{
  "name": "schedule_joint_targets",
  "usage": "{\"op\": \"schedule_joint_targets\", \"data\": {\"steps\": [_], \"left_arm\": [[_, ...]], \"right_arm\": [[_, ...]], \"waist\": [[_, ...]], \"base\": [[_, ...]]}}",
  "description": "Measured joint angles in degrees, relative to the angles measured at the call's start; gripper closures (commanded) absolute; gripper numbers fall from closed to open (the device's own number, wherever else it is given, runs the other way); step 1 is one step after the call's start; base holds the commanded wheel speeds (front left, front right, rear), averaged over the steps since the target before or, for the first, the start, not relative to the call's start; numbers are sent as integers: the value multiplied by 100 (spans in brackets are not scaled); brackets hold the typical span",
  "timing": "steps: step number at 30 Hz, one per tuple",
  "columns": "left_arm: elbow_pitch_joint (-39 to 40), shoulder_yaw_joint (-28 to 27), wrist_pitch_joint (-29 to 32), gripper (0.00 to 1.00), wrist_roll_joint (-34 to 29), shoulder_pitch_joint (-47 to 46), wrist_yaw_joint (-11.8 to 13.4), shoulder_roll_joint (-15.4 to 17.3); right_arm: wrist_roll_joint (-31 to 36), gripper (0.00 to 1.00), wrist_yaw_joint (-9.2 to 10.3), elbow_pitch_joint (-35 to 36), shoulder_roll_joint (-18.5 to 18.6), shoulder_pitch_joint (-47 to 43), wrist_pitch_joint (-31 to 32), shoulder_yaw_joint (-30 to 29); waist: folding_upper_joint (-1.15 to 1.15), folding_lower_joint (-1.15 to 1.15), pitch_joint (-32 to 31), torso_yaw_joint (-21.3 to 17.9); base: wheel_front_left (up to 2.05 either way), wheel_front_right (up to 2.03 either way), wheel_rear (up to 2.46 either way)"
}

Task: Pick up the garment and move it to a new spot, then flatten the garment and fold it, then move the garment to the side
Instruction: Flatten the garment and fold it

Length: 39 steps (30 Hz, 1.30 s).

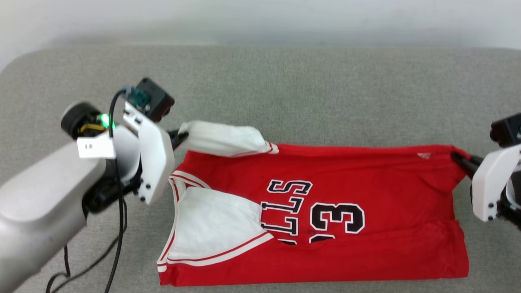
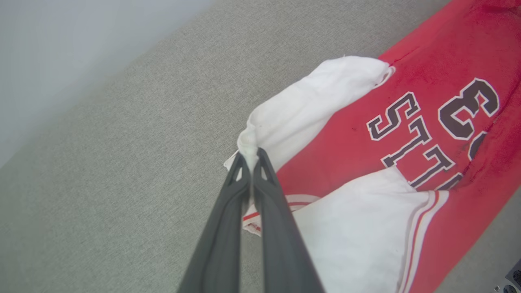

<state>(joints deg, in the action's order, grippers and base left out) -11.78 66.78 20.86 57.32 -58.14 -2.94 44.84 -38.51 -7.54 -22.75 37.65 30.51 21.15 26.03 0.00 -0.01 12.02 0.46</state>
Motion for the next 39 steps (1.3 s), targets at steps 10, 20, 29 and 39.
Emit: {"op": "schedule_joint_targets", "data": {"steps": [10, 20, 29, 39], "left_arm": [[964, 180, -524, 100, 355, 1497, 771, 608], [1158, 322, -940, 100, 719, 2497, 1101, 693], [542, 366, -1112, 100, 949, 2814, 947, 328], [450, 46, -1908, 0, 808, 2864, 1189, 415]], "right_arm": [[-145, 100, 0, 545, 32, -1346, -44, -274], [-187, 100, 0, 758, -21, -2114, 169, -464], [-178, 100, 1, 490, -213, -2256, 303, -383], [-481, 0, 1, 777, -185, -2340, 114, -658]], "waist": [[0, 0, -586, 68], [0, 0, -659, 74], [0, 0, -482, 43], [0, 1, -597, 34]], "base": [[0, 0, 0], [0, 0, 0], [0, 0, 0], [0, 0, 0]]}}
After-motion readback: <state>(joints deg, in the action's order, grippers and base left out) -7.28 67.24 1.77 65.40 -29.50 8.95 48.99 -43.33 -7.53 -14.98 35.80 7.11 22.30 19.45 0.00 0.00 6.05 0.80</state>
